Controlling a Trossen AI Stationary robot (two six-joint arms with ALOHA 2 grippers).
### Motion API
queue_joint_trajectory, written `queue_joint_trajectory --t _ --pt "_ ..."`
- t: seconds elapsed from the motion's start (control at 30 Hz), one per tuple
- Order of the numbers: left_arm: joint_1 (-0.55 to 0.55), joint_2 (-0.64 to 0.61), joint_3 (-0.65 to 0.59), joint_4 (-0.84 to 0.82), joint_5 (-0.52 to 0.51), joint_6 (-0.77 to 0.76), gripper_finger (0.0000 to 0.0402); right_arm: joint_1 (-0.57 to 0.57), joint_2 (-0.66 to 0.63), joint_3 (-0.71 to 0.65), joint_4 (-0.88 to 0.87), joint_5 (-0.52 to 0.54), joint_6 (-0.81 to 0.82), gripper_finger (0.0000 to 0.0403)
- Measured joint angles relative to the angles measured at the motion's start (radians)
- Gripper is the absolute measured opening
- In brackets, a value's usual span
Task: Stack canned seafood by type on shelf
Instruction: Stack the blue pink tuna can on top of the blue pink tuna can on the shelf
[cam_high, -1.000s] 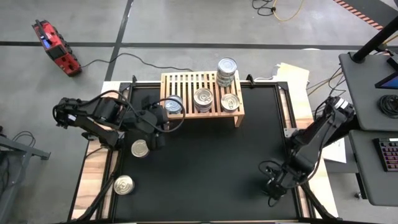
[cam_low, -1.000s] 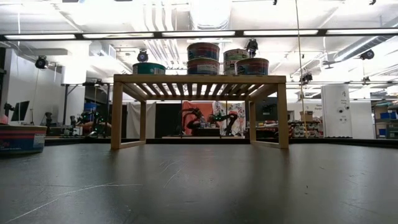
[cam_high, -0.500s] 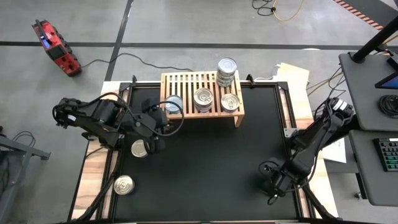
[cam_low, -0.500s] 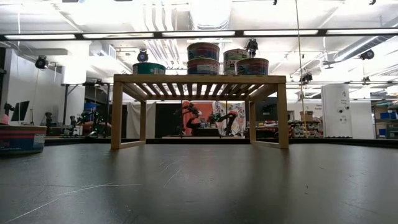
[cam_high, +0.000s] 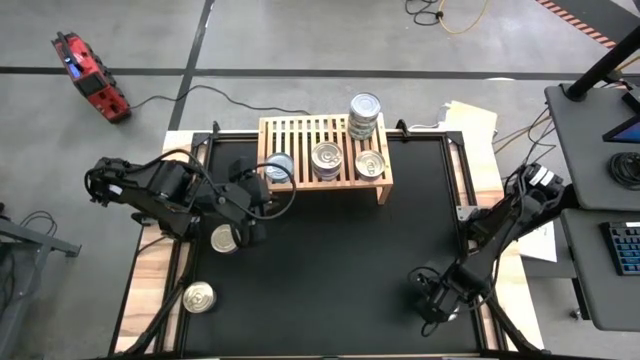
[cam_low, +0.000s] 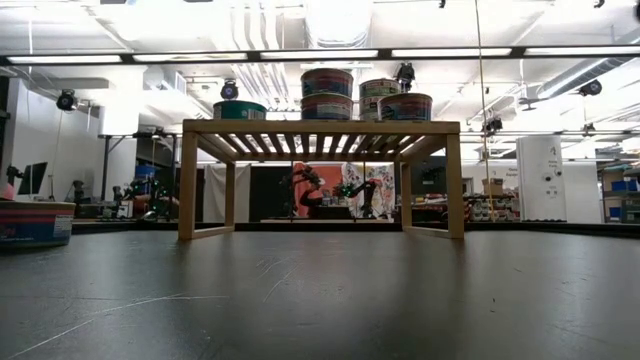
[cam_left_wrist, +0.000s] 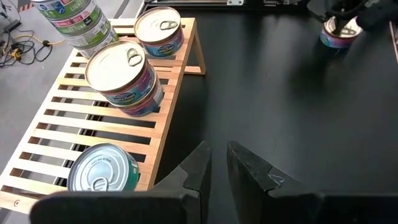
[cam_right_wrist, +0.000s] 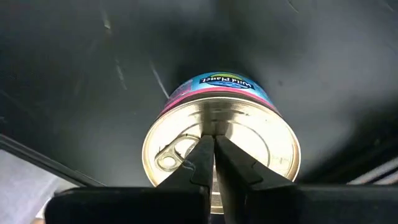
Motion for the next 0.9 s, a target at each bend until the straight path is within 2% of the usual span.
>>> queue_joint_trajectory --t 0.17,0.33,0.43,0.5,0.67,0.77,0.9 --pt "0.0 0.005 0.0 0.051 -0.003 0.025 0.0036 -0.076 0.01 0.0 0.018 0.066 -0.109 0.0009" --pt "0.0 0.031 0.0 0.083 -0.002 0.058 0.0036 -0.215 0.007 -0.002 0.119 0.235 -0.306 0.0009" --pt "-0.001 0.059 0.0 0.092 -0.002 0.063 0.0036 -0.302 -0.01 -0.004 0.204 0.295 -0.476 0.0009" --pt "-0.003 0.079 0.0 0.095 0.015 0.063 0.0036 -0.349 -0.025 -0.007 0.277 0.308 -0.606 0.0009" --pt "-0.006 0.125 0.0 0.115 0.145 0.07 0.0036 -0.423 -0.097 -0.006 0.489 0.345 -0.852 0.0009" --pt "-0.013 0.146 0.0 0.133 0.165 0.08 0.0036 -0.457 -0.144 -0.006 0.546 0.344 -0.913 0.0009" --pt "-0.019 0.169 0.0 0.207 0.165 0.114 0.0036 -0.498 -0.227 -0.006 0.533 0.34 -0.939 0.0009"
